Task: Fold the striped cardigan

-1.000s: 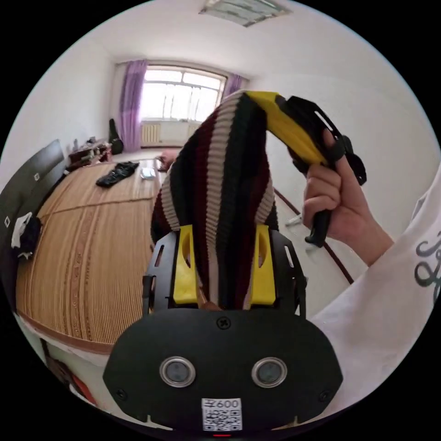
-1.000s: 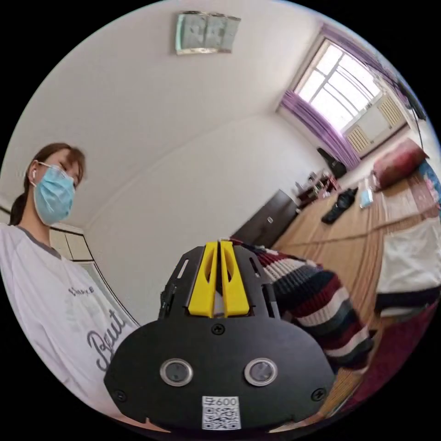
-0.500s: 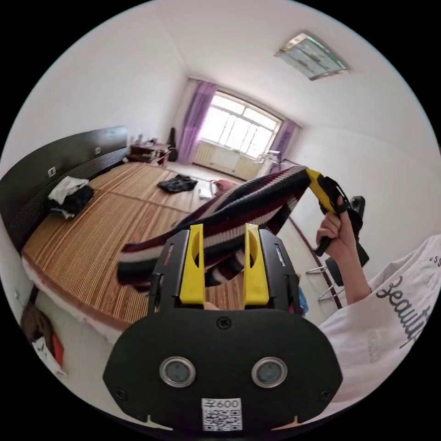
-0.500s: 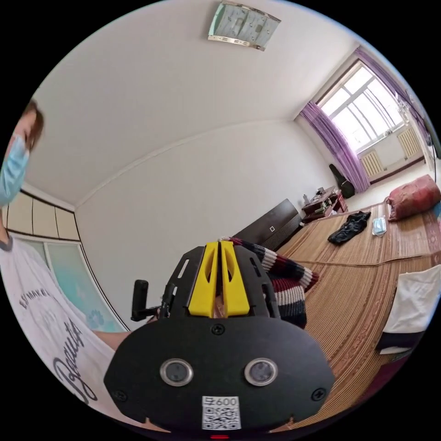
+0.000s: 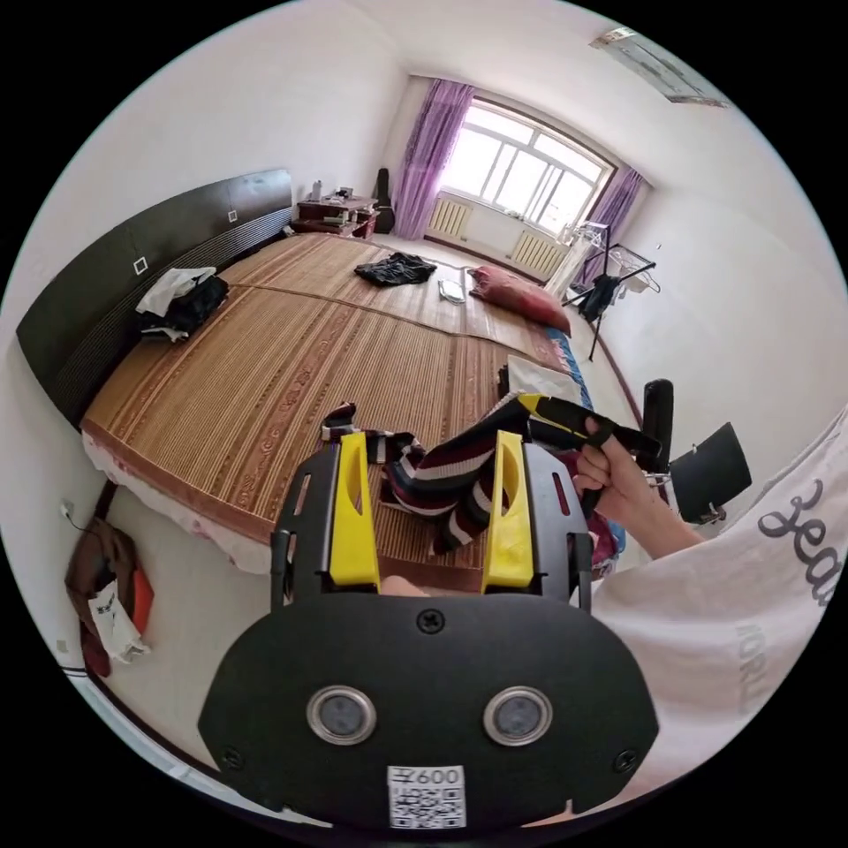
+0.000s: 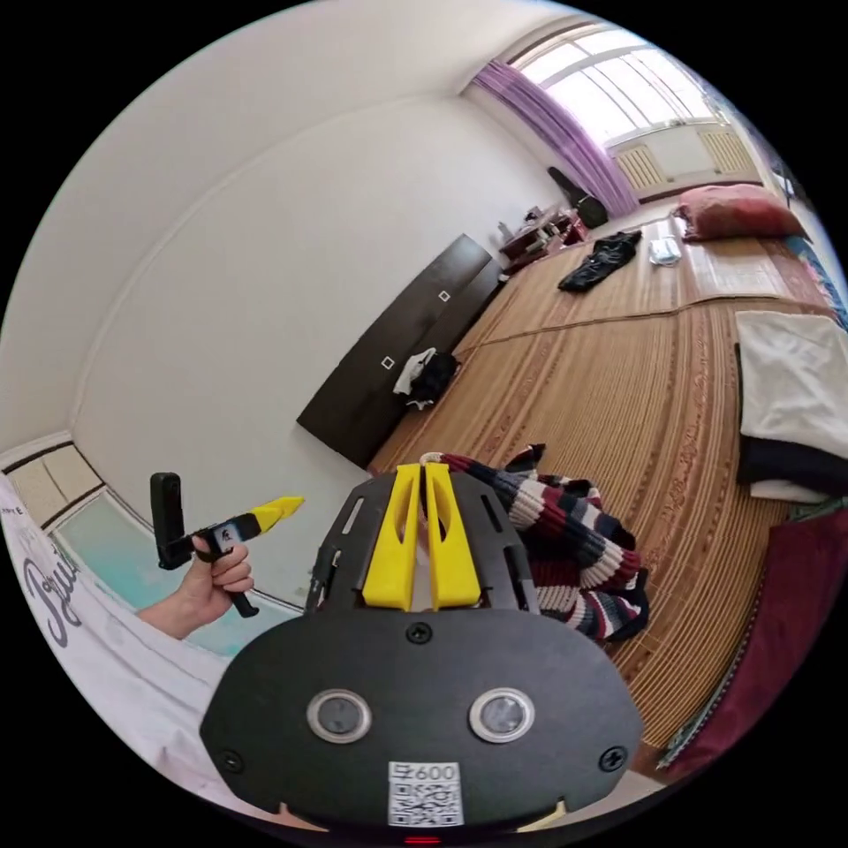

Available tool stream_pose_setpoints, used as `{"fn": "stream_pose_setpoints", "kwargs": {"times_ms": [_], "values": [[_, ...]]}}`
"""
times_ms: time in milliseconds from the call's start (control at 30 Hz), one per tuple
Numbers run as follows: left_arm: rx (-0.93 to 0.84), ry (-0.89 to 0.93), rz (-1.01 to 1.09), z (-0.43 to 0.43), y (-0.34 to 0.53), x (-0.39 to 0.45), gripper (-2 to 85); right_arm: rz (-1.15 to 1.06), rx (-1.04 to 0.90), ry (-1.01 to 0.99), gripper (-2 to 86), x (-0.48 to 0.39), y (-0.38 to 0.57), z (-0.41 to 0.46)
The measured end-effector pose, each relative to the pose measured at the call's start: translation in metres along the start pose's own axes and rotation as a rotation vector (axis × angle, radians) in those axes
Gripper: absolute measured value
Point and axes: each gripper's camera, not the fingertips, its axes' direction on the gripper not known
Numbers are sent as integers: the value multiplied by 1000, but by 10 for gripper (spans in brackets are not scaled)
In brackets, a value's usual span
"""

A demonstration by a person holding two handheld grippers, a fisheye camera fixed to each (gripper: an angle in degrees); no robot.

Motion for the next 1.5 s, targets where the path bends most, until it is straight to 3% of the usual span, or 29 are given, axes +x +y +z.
{"fn": "stream_pose_setpoints", "kwargs": {"times_ms": [200, 400, 500, 600, 667, 767, 833, 933, 1000, 1133, 1200, 1233, 1367, 1500], "values": [[-82, 181, -48, 75, 9, -38, 181, 78, 298, 193, -8, -61, -53, -30], [-57, 381, -56, 129, -30, -129, 175, -203, 455, 477, -9, -242, -100, 22], [-152, 410, 103, 169, -48, -157, 178, -232, 376, 587, -9, -313, -105, 114], [-263, 401, 283, 212, -50, -173, 184, -69, 197, 594, -9, -329, -91, 227], [-335, 352, 295, 236, -43, -180, 186, 103, 54, 728, -9, -326, -62, 322], [-360, 328, 252, 271, -15, -177, 184, 149, -231, 720, -9, -323, -15, 429], [-430, 339, 188, 311, 18, -154, 173, 202, -310, 715, -8, -326, 10, 461], [-496, 359, 213, 356, 53, -105, 147, 255, -246, 749, -8, -329, 35, 458], [-479, 335, 331, 402, 85, -38, 129, 165, -219, 754, -8, -320, 46, 453], [-368, 266, 530, 485, 153, 65, 56, -255, -67, 722, -9, -307, 82, 453], [-380, 125, 648, 551, 219, 124, 19, -350, -174, 678, -8, -288, 104, 477], [-152, 77, 665, 537, 248, 140, 12, -346, -200, 667, -8, -276, 119, 488], [-37, -138, 786, 535, 295, 209, 4, -421, -104, 575, -9, -306, 135, 483], [-10, -44, 755, 531, 300, 234, 3, -491, -128, 554, -9, -338, 139, 494]]}}
